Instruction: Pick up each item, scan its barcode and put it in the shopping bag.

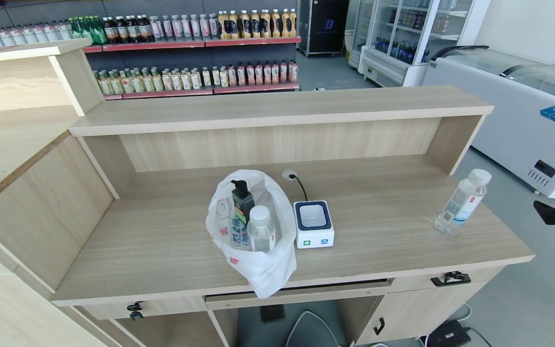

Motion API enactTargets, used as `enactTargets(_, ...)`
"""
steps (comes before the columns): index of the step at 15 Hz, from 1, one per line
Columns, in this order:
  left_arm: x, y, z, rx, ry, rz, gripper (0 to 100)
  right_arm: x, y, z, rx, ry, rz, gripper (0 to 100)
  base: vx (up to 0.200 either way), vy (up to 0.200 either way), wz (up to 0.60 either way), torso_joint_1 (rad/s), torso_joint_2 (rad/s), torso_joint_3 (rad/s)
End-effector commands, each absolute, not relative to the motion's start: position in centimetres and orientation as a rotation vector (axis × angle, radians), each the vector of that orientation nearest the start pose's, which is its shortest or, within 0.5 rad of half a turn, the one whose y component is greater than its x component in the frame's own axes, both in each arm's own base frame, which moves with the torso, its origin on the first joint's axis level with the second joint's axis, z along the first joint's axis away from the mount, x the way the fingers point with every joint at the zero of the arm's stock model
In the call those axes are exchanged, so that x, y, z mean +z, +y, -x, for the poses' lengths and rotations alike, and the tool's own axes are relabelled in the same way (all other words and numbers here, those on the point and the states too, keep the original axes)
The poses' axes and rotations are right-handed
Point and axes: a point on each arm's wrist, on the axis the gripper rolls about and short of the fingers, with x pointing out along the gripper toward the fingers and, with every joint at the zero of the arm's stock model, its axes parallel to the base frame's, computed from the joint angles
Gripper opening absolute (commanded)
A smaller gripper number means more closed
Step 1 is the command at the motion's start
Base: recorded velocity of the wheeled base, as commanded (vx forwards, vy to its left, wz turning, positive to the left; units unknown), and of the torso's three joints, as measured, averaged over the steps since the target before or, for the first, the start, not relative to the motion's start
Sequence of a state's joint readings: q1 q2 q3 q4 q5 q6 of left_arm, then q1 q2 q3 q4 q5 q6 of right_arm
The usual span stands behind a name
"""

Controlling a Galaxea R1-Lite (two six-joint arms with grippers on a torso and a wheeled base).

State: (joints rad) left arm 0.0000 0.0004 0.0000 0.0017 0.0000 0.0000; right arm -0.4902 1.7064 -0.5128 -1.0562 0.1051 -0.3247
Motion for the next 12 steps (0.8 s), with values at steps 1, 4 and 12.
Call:
enactTargets(1,7.5,0.0,2.3,0.000,0.002,0.000,100,11.9,-13.5,-25.3,-0.345,0.262,0.275,100,0.000,0.000,0.00,0.000,0.00,0.000)
enactTargets(4,7.5,0.0,2.3,0.000,0.002,0.000,100,11.3,-13.9,-27.7,-0.319,0.241,0.285,100,0.000,0.000,0.00,0.000,0.00,0.000)
enactTargets(12,7.5,0.0,2.3,0.000,0.003,0.000,100,10.2,-12.9,-30.7,-0.182,0.210,0.278,100,0.000,0.000,0.00,0.000,0.00,0.000)
